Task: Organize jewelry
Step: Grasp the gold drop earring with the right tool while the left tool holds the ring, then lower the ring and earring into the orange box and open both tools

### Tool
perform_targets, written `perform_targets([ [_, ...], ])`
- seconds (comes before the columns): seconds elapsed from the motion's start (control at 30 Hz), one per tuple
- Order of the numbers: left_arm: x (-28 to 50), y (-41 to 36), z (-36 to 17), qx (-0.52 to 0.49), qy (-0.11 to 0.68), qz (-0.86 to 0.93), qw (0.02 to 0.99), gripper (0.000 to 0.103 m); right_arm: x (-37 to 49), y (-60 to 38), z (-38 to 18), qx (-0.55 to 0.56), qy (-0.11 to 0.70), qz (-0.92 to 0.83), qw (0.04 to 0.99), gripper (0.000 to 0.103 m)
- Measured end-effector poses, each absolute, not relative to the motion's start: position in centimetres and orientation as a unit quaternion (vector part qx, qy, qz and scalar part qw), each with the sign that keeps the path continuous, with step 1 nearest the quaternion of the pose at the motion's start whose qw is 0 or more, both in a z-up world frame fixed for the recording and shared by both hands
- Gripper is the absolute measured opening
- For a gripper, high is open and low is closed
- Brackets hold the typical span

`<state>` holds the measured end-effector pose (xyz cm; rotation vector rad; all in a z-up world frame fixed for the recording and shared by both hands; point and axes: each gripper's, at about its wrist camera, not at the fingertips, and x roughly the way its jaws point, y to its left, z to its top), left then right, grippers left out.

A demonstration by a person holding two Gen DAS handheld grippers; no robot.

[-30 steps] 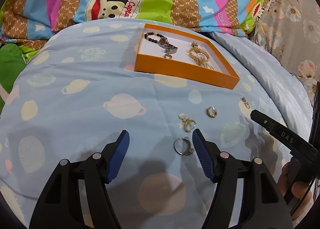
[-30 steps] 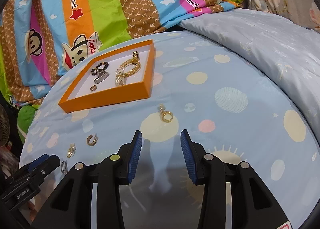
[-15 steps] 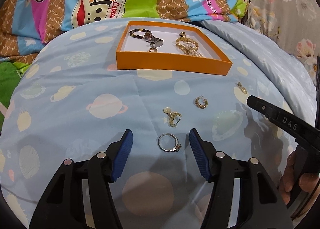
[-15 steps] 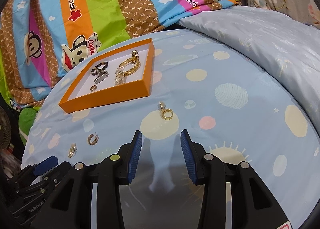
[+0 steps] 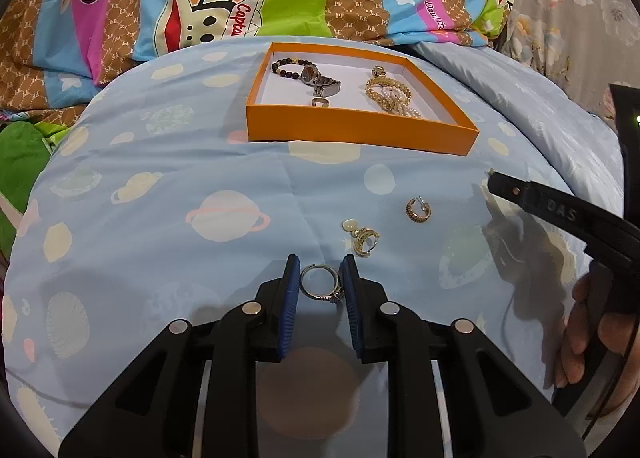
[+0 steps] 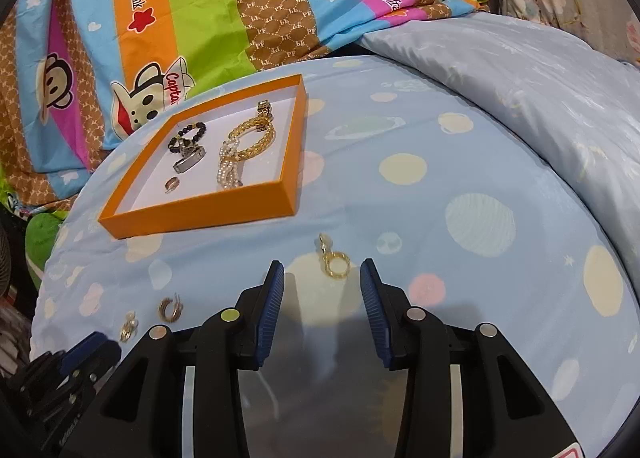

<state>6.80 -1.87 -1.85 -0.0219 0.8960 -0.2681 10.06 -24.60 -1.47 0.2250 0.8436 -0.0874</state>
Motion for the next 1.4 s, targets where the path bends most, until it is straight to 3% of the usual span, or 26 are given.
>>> perform_targets([
  [0.2, 6.9, -1.5, -1.8, -0.026, 0.432, -0.136, 0.891, 0.021, 10.8, -24.4, -1.9, 0.098, 0.420, -0.045, 0.901, 0.013],
  [0.97, 6.6, -0.4, -0.7, -0.051, 0.420, -0.142, 0.895, 0.021, 7.0, -23.2, -0.6, 0.119, 0.380, -0.009, 0.917, 0.013],
  [1.4, 10.0, 0.0, 3.9, -0.043, 0.372, -0.141, 0.916, 0.021, 9.2, -22.6, 3.1, 0.112, 0.345, 0.015, 0.932, 0.013],
])
